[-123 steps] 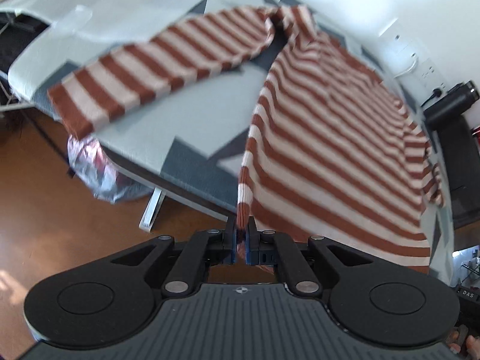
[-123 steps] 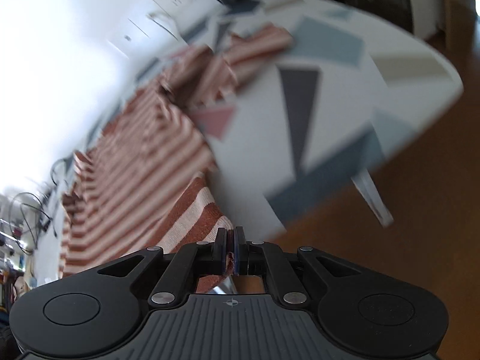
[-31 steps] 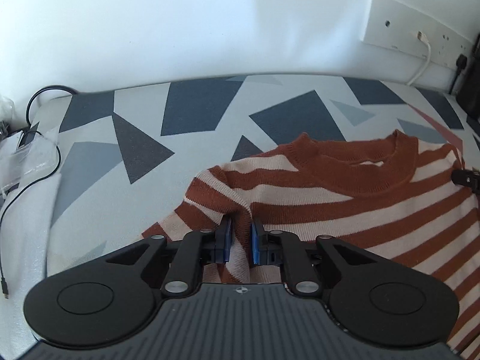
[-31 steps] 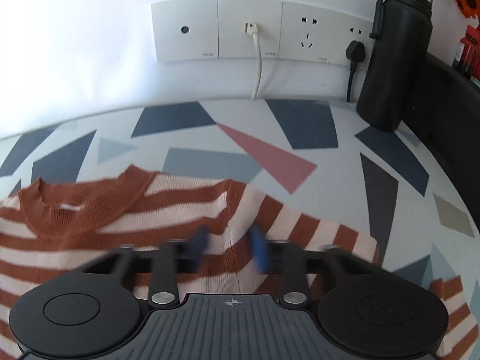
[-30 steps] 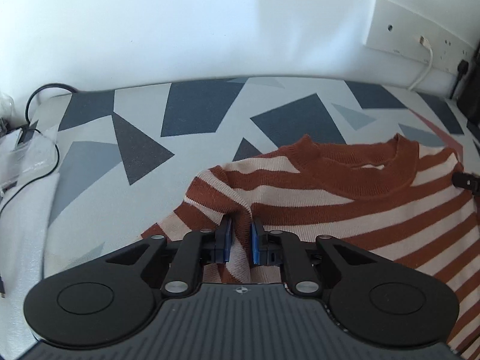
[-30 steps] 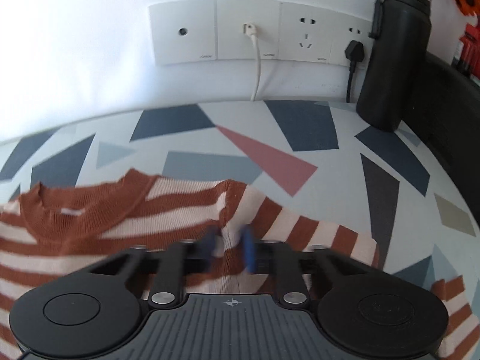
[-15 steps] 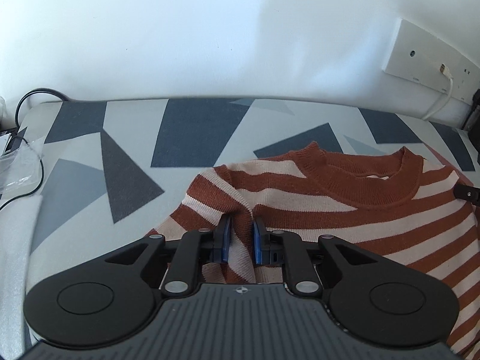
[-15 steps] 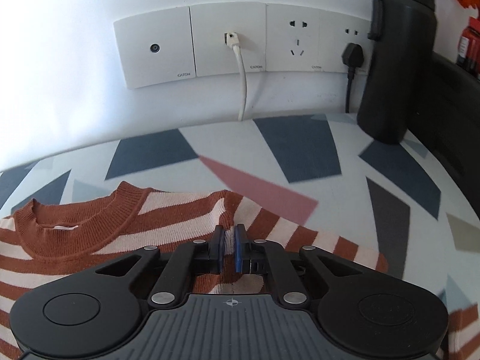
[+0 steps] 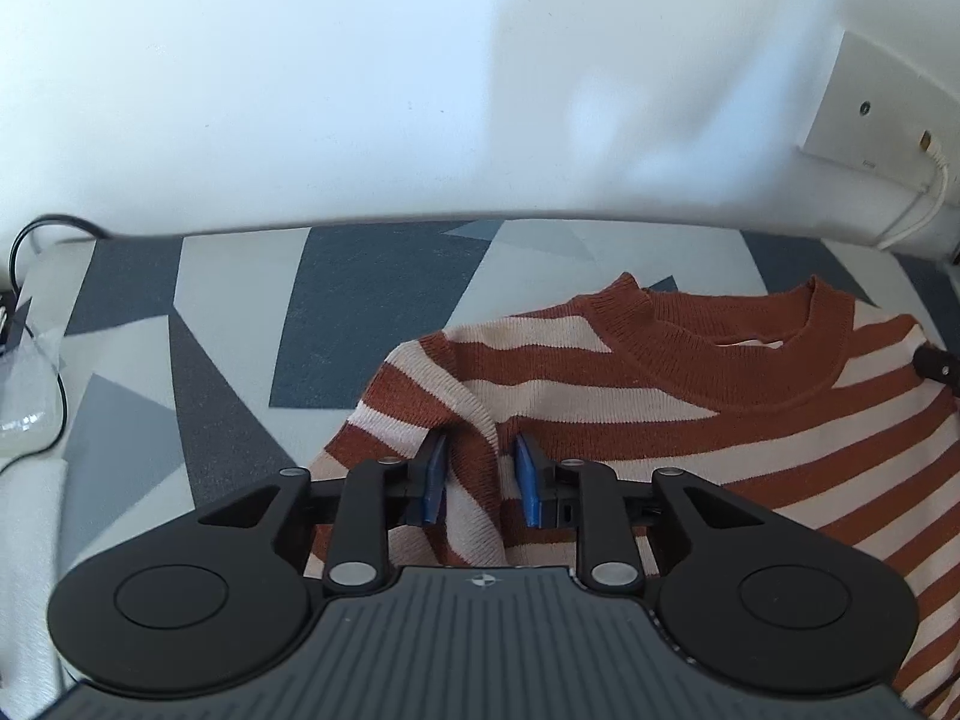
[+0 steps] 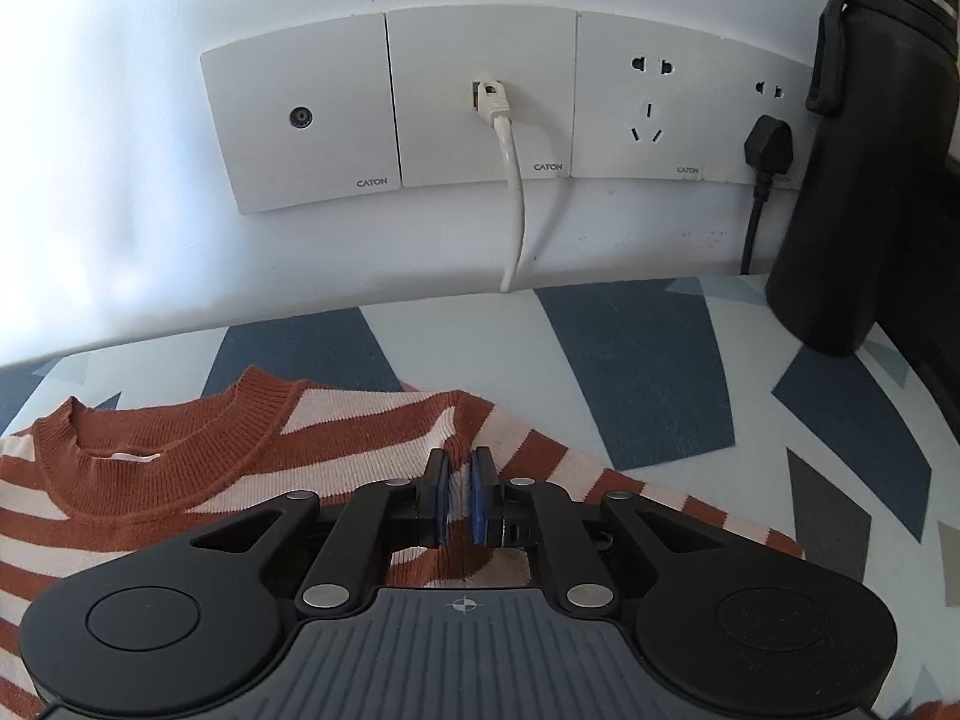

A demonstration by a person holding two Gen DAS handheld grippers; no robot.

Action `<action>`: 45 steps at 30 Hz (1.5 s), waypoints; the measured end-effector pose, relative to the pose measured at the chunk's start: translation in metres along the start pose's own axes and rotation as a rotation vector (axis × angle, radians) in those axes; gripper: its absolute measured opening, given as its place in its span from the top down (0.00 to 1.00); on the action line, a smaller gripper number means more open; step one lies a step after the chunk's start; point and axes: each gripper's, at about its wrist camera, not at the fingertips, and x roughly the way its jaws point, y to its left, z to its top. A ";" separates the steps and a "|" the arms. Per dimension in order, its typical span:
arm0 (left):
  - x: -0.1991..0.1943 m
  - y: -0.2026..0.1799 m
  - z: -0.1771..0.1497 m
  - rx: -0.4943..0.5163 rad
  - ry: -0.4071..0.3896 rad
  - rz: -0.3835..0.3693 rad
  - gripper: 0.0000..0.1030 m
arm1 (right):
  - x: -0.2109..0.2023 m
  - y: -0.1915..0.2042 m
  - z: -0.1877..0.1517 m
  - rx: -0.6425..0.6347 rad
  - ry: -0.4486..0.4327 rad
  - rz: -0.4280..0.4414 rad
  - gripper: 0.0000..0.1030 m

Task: Fold clothes

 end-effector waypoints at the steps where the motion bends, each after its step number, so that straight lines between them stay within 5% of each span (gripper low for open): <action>1: 0.001 -0.002 0.004 0.004 0.015 0.009 0.70 | 0.001 0.000 0.002 0.004 0.010 -0.002 0.90; 3: -0.004 -0.001 0.004 0.026 0.008 0.011 0.64 | 0.001 -0.002 0.010 0.023 0.059 0.025 0.83; 4: -0.011 0.001 0.001 0.036 -0.013 0.005 0.59 | -0.002 -0.004 0.014 0.021 0.088 0.059 0.65; 6: -0.030 0.007 -0.009 0.051 -0.070 -0.004 0.42 | -0.024 0.000 0.013 -0.017 0.051 0.082 0.48; 8: -0.054 0.015 -0.027 0.038 -0.125 -0.024 0.13 | -0.057 0.002 0.002 -0.070 -0.026 0.086 0.04; 9: -0.067 0.021 -0.037 0.017 -0.133 -0.046 0.11 | -0.072 0.002 -0.005 -0.084 -0.041 0.080 0.01; 13: -0.114 0.050 -0.089 -0.079 -0.117 -0.256 0.05 | -0.120 -0.011 -0.050 -0.026 -0.067 0.073 0.01; 14: -0.124 0.056 -0.104 -0.082 -0.129 -0.259 0.02 | -0.129 -0.015 -0.063 -0.010 -0.057 0.084 0.01; 18: -0.156 0.073 -0.157 -0.079 -0.183 -0.142 0.01 | -0.148 -0.016 -0.110 0.033 0.039 0.070 0.01; 20: -0.162 0.085 -0.176 -0.099 -0.188 -0.085 0.01 | -0.156 -0.010 -0.128 0.015 0.013 0.020 0.01; 25: -0.159 0.116 -0.200 -0.185 -0.121 -0.002 0.01 | -0.148 0.009 -0.150 0.052 0.095 -0.043 0.01; 35: -0.170 0.122 -0.252 -0.175 -0.107 0.027 0.01 | -0.141 0.038 -0.167 0.060 0.073 -0.103 0.01; 40: -0.175 0.146 -0.272 -0.325 -0.071 0.002 0.01 | -0.139 0.046 -0.168 0.086 0.041 -0.137 0.01; 45: -0.183 0.151 -0.285 -0.341 -0.076 0.005 0.01 | -0.137 0.052 -0.166 0.120 0.038 -0.173 0.01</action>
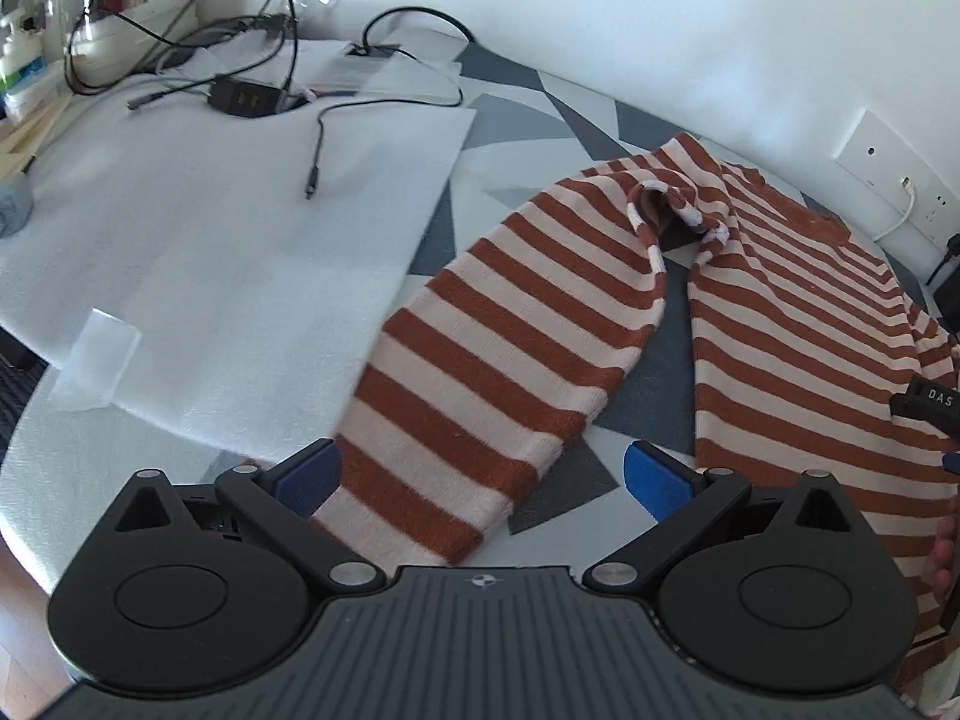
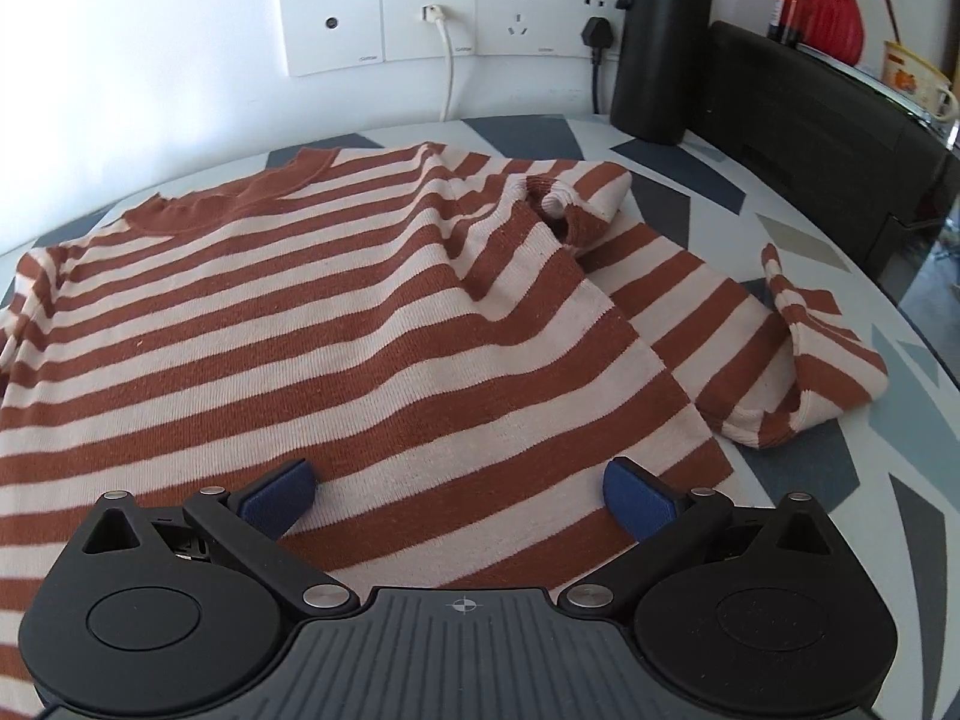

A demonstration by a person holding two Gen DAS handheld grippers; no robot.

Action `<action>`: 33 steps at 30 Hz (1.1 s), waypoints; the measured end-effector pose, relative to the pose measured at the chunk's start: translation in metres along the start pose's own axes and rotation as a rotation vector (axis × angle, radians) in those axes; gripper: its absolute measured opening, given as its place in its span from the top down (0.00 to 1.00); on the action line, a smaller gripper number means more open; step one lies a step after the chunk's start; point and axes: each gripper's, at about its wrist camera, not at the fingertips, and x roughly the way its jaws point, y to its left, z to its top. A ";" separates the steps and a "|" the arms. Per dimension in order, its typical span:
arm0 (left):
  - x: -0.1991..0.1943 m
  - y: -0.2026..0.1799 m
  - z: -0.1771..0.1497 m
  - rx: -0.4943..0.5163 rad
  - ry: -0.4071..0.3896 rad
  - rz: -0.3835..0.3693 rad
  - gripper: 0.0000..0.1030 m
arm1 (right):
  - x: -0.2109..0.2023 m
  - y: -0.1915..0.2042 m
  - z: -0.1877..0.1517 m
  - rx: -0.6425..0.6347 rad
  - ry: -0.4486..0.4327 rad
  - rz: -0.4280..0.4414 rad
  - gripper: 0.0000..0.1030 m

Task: Fold clothes

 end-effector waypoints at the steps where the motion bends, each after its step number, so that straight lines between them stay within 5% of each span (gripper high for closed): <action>1: 0.000 0.001 -0.001 0.006 -0.003 -0.003 0.01 | 0.000 0.000 0.000 0.005 0.002 -0.004 0.01; 8: 0.013 -0.006 -0.006 0.031 0.039 0.059 0.01 | -0.003 -0.001 0.002 -0.002 0.068 0.008 0.01; 13: -0.001 -0.022 -0.004 0.102 -0.049 0.121 0.03 | -0.011 -0.001 -0.007 -0.028 0.079 0.031 0.01; 16: -0.005 -0.046 -0.002 0.262 -0.123 0.181 0.03 | -0.015 -0.003 -0.012 -0.048 0.071 0.047 0.01; 22: 0.023 -0.055 0.004 0.241 -0.006 0.137 0.09 | -0.017 -0.005 -0.016 -0.076 0.061 0.069 0.01; 33: 0.042 -0.070 0.006 0.252 0.007 0.110 0.09 | -0.022 -0.011 -0.022 -0.125 0.034 0.111 0.01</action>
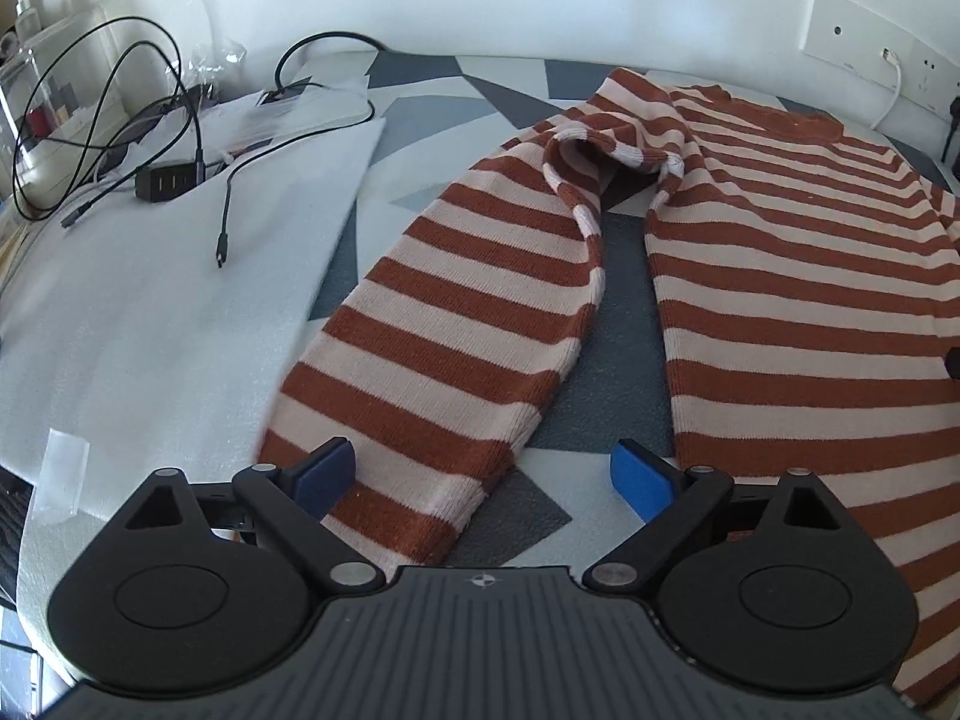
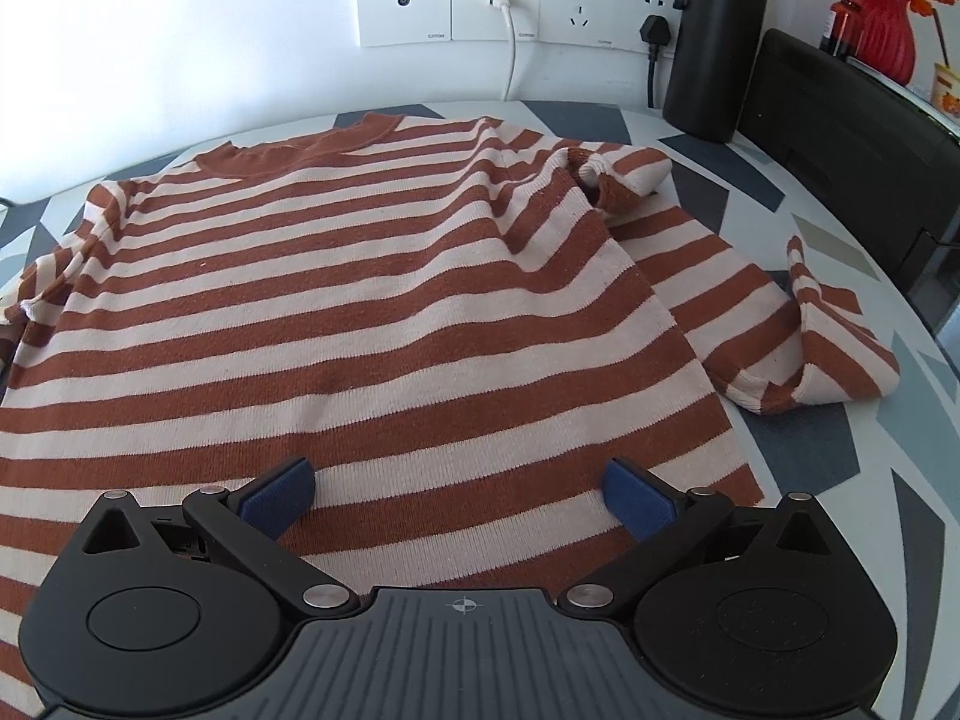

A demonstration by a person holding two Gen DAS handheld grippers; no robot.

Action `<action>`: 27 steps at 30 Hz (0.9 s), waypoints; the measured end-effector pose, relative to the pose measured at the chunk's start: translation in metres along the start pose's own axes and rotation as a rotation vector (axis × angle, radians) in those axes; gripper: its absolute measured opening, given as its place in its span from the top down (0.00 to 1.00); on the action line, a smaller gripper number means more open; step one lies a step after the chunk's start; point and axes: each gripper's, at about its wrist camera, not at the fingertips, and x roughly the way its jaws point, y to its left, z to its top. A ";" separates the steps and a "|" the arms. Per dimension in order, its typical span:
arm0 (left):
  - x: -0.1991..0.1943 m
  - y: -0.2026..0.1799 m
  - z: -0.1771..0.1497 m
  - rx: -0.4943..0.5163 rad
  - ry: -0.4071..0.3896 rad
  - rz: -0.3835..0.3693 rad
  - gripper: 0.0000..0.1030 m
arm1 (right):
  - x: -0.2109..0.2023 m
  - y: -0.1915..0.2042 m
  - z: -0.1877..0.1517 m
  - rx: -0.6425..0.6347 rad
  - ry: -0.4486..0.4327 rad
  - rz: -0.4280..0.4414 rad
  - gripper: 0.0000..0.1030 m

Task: Fold clothes

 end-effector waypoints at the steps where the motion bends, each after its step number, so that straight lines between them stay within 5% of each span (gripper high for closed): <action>1: 0.001 0.000 0.000 0.001 -0.007 -0.003 0.08 | 0.000 0.000 0.000 0.000 -0.002 0.000 0.01; 4: -0.002 0.003 -0.002 -0.006 -0.043 -0.040 0.28 | 0.000 0.000 -0.001 -0.001 -0.010 0.000 0.01; 6: -0.004 0.003 0.002 0.003 -0.054 -0.032 0.65 | 0.001 -0.001 -0.002 -0.001 -0.014 0.001 0.01; 7: -0.005 0.003 0.005 0.002 -0.050 -0.019 0.91 | 0.001 -0.001 -0.002 -0.001 -0.014 0.001 0.01; 10: -0.008 0.022 0.015 -0.130 -0.051 -0.063 0.92 | 0.001 0.000 0.000 0.001 -0.006 0.000 0.01; 14: -0.033 0.035 0.041 -0.203 -0.175 -0.022 0.93 | 0.002 -0.001 0.003 0.004 0.016 -0.001 0.01; 21: -0.054 0.026 0.092 -0.294 -0.323 -0.190 0.93 | 0.009 -0.001 0.019 0.007 0.118 -0.003 0.01; 27: -0.038 -0.030 0.121 -0.295 -0.293 -0.385 0.92 | 0.014 -0.009 0.031 0.012 0.173 -0.027 0.01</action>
